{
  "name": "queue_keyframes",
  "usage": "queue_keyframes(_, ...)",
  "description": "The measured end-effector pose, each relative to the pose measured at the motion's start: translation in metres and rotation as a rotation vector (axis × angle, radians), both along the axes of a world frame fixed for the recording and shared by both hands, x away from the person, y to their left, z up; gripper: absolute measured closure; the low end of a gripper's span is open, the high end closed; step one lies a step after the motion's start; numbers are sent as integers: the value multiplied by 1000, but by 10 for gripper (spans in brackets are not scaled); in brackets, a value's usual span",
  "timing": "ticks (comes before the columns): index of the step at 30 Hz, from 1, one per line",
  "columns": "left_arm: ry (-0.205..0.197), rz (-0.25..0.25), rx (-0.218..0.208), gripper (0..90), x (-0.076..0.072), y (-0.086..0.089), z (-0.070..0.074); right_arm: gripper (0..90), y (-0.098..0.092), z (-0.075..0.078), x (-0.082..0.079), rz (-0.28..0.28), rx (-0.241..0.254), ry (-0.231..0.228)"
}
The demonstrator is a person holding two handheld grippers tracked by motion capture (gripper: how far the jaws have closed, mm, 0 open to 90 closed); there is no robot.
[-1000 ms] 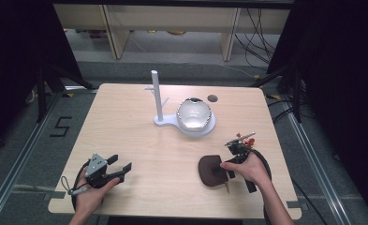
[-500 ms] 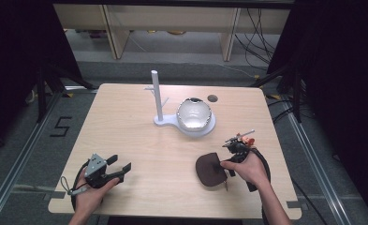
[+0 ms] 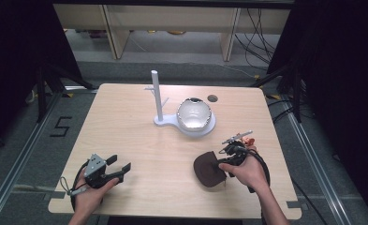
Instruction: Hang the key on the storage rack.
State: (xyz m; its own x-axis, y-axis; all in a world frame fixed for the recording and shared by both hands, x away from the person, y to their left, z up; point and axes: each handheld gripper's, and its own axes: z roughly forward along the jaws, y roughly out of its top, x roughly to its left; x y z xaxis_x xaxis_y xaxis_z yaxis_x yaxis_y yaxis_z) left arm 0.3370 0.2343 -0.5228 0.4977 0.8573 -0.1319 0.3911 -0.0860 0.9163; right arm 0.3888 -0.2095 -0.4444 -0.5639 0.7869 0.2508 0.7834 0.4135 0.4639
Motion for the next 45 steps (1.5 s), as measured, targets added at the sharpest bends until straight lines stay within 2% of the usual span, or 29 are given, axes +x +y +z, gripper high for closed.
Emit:
queue_keyframes(7,-6,-2,-4,302,0,0,0,669,4,7,-4,17,-13,-49)
queue_keyframes(8,-1,2,2,302,-1,0,0,669,6,9,-6,15,-1,-86)
queue_keyframes(9,-6,-2,-7,301,-1,-1,0,668,7,15,-7,28,-3,-147)
queue_keyframes(10,-10,-6,-10,301,0,-1,0,668,7,15,-7,28,-3,-147)
queue_keyframes(11,-10,-8,-8,300,-1,-1,0,667,9,20,-9,13,3,-190)
queue_keyframes(13,-14,-9,-4,300,-1,-1,0,667,11,21,-11,-5,19,-181)
queue_keyframes(14,-15,-8,-5,299,-1,-2,0,667,10,22,-9,21,14,-239)
queue_keyframes(15,-16,-7,-6,298,-2,-2,0,667,12,23,-10,5,16,-258)
queue_keyframes(21,-13,-1,3,298,-2,-1,0,665,12,24,-7,31,17,-294)
queue_keyframes(22,-16,-3,-1,298,-2,-2,0,665,13,22,-6,42,14,-316)
queue_keyframes(24,-18,-6,-4,298,-2,-2,0,665,14,24,-8,19,16,-297)
queue_keyframes(26,-18,-5,-4,298,-2,-2,0,664,14,24,-7,22,13,-321)
queue_keyframes(27,-18,-5,-3,298,-2,-2,0,664,15,25,-8,12,12,-302)
queue_keyframes(28,-18,-5,-3,299,-2,-2,0,664,14,26,-7,36,-4,-334)
queue_keyframes(29,-17,-5,-3,298,-2,-2,0,664,15,28,-8,14,0,-305)
queue_keyframes(30,-17,-5,-2,298,-2,-2,0,664,15,28,-8,14,0,-305)
queue_keyframes(31,-18,-6,0,298,-2,-2,0,664,15,29,-7,17,3,-324)
queue_keyframes(32,-18,-6,-1,299,-2,-2,0,663,15,31,-7,8,-7,-322)
queue_keyframes(34,-18,-5,-1,299,-2,-2,0,663,15,36,-5,14,-10,-363)
queue_keyframes(37,-18,-5,-2,298,-2,-2,0,663,15,38,-4,11,0,-387)
queue_keyframes(38,-18,-5,-2,298,-2,-2,0,663,16,40,-4,-2,7,-380)
queue_keyframes(39,-19,-5,-2,298,-2,-2,0,662,16,39,-2,17,14,-420)
queue_keyframes(43,-18,-4,0,298,-2,-2,0,661,17,43,0,-9,30,-437)
queue_keyframes(44,-13,-1,5,298,-3,-2,0,661,17,43,0,-9,30,-437)
queue_keyframes(45,-14,-1,5,299,-3,-1,0,661,16,42,2,6,30,-455)
